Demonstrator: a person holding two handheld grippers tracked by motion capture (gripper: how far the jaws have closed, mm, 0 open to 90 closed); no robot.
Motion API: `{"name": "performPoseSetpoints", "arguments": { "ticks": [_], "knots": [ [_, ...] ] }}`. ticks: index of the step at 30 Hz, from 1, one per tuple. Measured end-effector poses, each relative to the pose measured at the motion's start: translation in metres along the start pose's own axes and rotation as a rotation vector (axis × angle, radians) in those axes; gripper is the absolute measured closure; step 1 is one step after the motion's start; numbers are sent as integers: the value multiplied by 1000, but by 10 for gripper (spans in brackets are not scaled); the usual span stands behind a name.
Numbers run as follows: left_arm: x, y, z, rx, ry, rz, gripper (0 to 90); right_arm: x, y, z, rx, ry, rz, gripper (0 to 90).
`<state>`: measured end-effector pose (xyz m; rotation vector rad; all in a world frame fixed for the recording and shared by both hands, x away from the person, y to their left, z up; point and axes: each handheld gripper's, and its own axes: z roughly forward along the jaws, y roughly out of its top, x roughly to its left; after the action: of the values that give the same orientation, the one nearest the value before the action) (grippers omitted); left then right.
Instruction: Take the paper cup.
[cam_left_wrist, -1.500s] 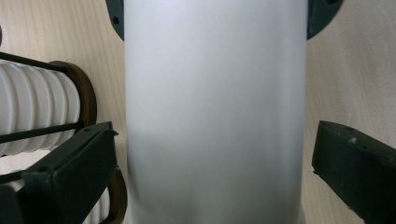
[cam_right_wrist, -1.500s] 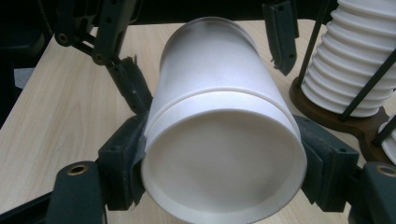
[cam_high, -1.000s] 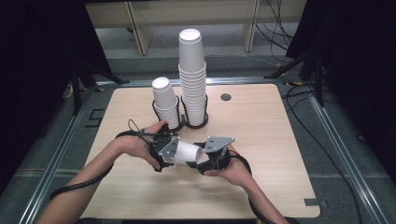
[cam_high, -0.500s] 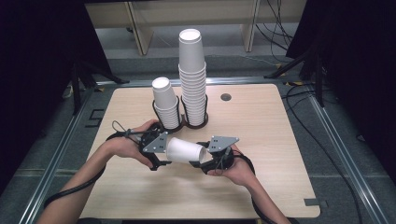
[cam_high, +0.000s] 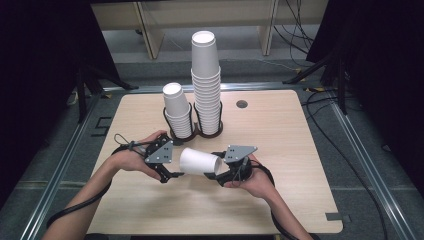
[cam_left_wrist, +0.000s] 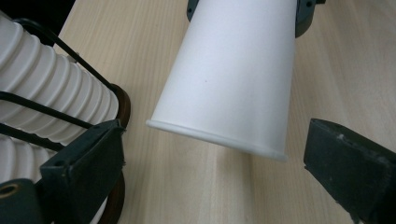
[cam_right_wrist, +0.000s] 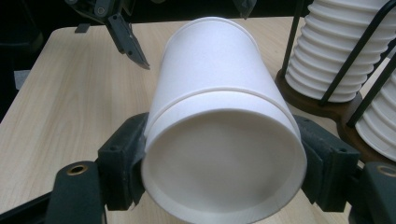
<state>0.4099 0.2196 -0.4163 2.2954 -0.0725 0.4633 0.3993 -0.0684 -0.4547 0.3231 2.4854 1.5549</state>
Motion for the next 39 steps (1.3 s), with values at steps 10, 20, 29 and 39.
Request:
{"name": "performPoseSetpoints", "arguments": {
  "ticks": [10, 20, 29, 39],
  "knots": [
    [1, -7, 6, -57, -38, -34, 52, 0, 0, -1, -7, 14, 5, 276],
    [4, -9, 10, -51, -57, -31, 51, 0, 1, 0, -6, 27, -1, 276],
    [2, -11, 15, -78, -78, -62, 50, 0, 3, 0, -18, 25, -5, 276],
    [4, -14, 18, -95, -89, -75, 49, 1, 3, 1, -25, 28, -6, 277]
  ]
}}
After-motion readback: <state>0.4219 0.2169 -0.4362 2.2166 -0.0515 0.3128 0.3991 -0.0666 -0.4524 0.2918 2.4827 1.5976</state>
